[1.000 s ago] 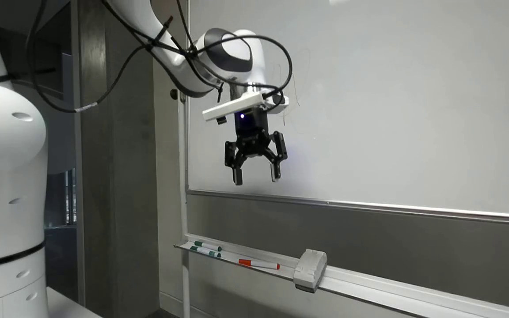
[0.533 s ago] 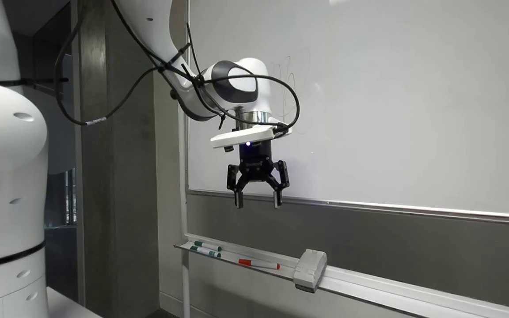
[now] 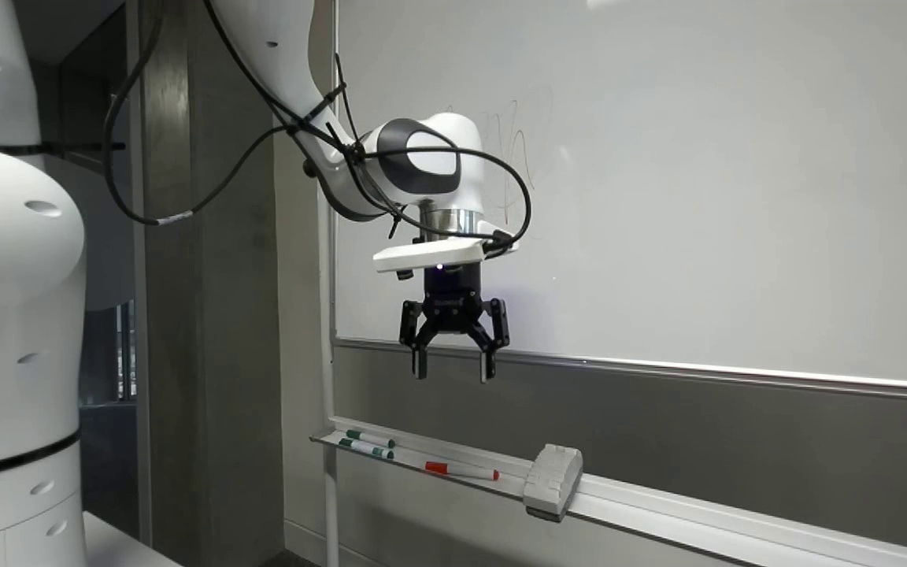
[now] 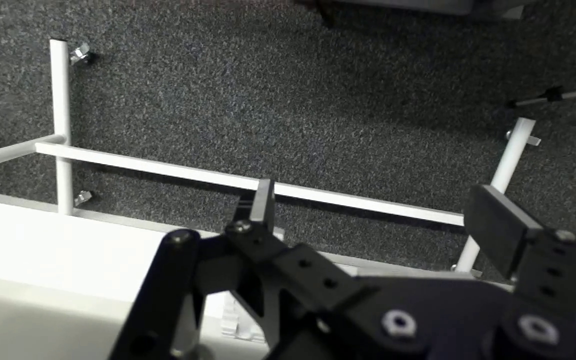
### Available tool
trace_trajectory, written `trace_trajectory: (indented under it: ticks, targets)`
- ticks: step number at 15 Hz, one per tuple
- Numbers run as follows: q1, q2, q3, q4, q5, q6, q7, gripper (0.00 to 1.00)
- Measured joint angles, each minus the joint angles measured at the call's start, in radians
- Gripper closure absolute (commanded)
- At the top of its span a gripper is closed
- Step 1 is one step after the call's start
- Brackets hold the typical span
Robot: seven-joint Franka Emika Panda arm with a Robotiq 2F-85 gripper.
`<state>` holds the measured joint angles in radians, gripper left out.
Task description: Pick up the duster, clean the whiteboard and then put the duster back down
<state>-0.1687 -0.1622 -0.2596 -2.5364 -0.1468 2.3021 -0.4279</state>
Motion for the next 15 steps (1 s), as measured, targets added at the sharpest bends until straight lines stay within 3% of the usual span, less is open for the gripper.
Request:
trace_trajectory:
  ticks: [4, 9, 15]
  targets:
    - [0.001, 0.152, 0.001, 0.016, 0.116, 0.044, -0.100, 0.00]
    - [-0.009, 0.374, 0.026, 0.115, 0.116, 0.150, -0.144, 0.00]
    - [-0.039, 0.437, 0.042, 0.195, 0.088, 0.184, -0.143, 0.00]
